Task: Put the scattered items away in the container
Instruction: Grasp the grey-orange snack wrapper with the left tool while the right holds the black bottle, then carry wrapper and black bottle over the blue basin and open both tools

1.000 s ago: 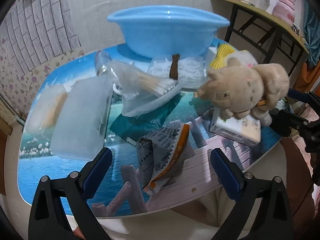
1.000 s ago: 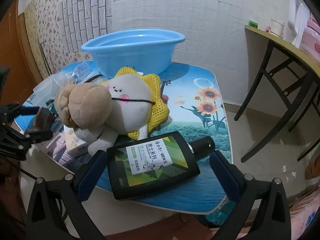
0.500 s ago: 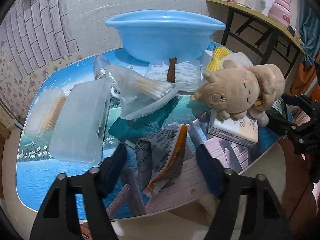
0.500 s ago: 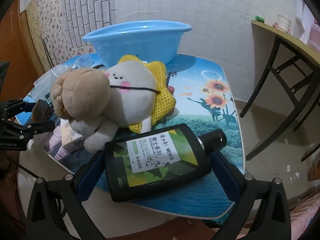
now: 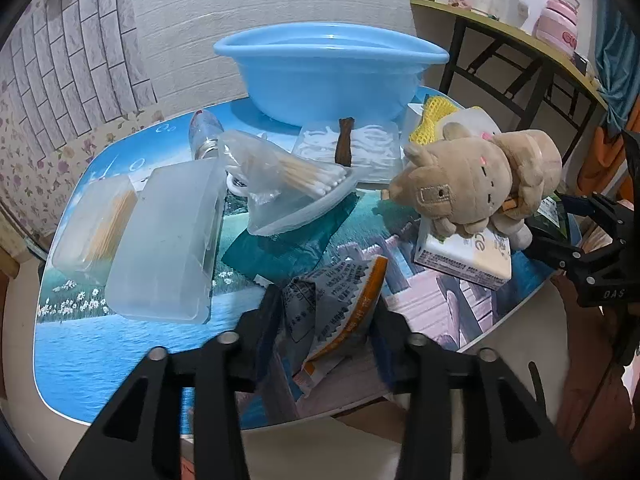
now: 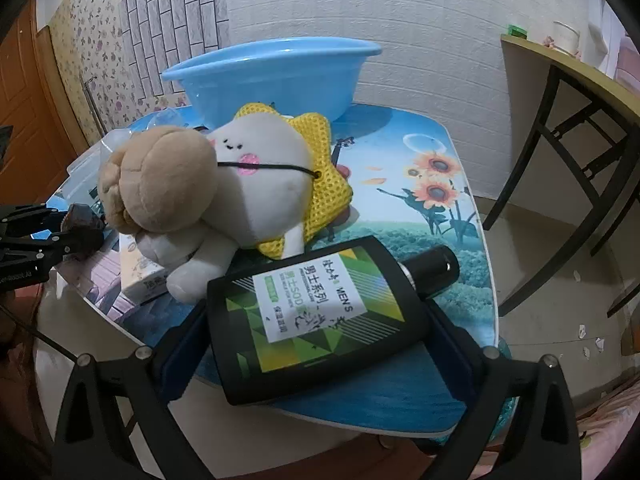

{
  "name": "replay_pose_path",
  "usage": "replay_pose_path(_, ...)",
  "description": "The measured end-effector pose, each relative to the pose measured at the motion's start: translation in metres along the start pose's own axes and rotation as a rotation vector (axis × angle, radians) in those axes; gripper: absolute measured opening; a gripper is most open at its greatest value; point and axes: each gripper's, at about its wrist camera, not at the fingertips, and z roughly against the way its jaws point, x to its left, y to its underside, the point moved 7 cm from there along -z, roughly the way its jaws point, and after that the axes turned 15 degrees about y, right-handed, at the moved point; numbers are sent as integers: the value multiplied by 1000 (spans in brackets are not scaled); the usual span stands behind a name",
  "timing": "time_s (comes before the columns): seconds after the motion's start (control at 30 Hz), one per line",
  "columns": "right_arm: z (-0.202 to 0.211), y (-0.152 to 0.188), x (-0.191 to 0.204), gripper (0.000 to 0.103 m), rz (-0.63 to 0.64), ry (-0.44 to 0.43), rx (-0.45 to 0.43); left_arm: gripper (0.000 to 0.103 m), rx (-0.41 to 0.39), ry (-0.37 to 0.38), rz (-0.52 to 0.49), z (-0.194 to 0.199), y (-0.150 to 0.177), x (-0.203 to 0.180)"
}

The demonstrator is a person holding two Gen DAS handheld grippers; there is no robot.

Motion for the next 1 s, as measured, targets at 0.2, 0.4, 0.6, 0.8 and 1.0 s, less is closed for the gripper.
replay_pose_path(0.2, 1, 0, -1, 100, -15, 7, -2, 36, -32, -2, -24, 2, 2, -1)
replay_pose_path(0.4, 11, -7, -9, 100, -75, -10, -29, 31, -45, 27, 11, 8, 0, 4)
replay_pose_path(0.6, 29, -20, -11, 100, -103, -16, -75, 31, -129, 11, -28, 39, -18, -3)
replay_pose_path(0.8, 49, -42, -2, 100, -103, -44, -139, 31, -187, 10, -49, 60, -42, -9)
replay_pose_path(1.0, 62, -74, 12, 100, -89, -83, -208, 31, -219, 16, -66, 65, -66, -12)
